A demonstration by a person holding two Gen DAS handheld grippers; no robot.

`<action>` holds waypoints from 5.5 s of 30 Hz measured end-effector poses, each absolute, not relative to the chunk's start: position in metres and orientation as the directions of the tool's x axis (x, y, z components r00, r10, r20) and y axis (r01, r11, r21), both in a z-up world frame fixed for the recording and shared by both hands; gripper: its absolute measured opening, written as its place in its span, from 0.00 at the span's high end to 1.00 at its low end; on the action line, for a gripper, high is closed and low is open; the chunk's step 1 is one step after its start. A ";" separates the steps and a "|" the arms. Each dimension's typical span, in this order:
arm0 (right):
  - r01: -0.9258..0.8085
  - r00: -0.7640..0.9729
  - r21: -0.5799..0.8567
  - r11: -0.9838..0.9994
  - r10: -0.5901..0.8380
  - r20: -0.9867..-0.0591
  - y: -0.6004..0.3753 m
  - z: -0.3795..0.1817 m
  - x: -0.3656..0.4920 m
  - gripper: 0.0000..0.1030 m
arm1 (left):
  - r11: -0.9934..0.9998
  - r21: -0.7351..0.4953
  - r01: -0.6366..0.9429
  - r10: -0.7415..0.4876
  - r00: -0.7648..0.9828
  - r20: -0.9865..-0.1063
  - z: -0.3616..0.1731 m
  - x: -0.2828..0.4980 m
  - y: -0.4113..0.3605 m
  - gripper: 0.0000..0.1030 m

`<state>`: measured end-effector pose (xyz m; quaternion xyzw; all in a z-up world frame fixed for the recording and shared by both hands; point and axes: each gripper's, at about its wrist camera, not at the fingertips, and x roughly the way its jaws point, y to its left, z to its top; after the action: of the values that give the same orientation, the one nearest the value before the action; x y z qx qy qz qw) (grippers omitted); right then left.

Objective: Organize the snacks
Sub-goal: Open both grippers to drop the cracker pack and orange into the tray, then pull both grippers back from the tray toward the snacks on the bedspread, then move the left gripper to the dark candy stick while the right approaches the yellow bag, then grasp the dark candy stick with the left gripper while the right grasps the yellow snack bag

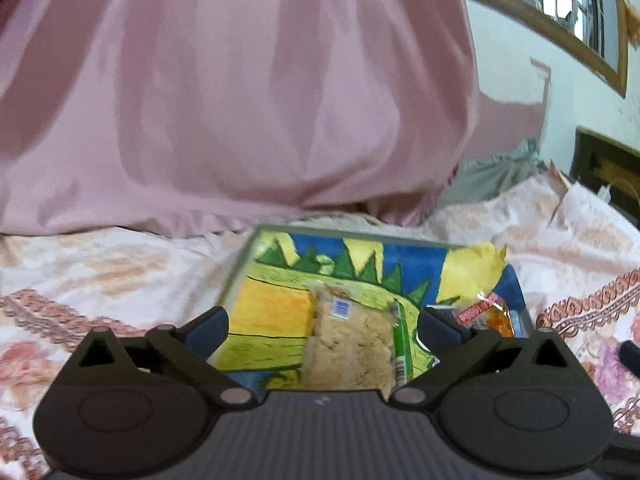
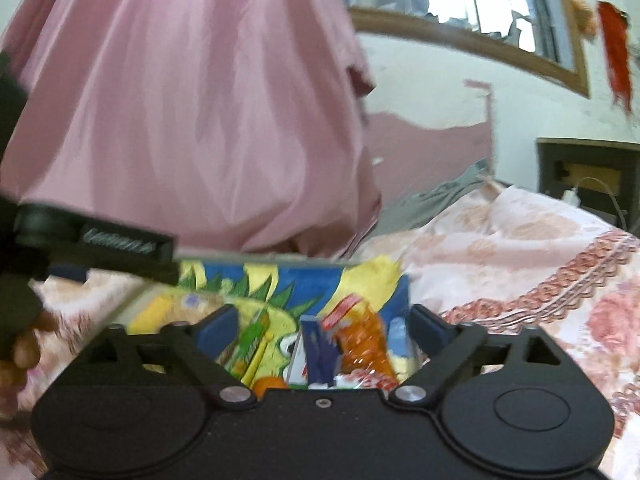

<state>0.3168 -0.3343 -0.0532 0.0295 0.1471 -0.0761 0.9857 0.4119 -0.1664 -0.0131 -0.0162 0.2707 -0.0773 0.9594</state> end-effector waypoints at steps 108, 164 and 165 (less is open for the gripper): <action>0.171 0.778 0.000 0.985 -0.135 -0.613 -0.129 0.016 0.136 0.01 | 0.999 0.029 -0.033 0.043 0.668 -0.743 0.006 0.183 0.059 0.01; 0.012 0.761 0.251 0.968 0.154 -0.631 -0.232 -0.144 0.298 0.01 | 0.777 0.257 0.575 -0.213 0.623 -0.753 -0.115 0.355 -0.062 0.35; 0.010 0.761 0.253 0.968 0.157 -0.630 -0.232 -0.144 0.298 0.01 | 0.772 0.251 0.584 -0.215 0.612 -0.761 -0.116 0.357 -0.062 0.37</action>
<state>0.2975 -0.2317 -0.1440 0.1212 0.3436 0.0395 0.9304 0.3567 -0.0621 -0.1162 0.2459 0.3748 -0.2312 0.8635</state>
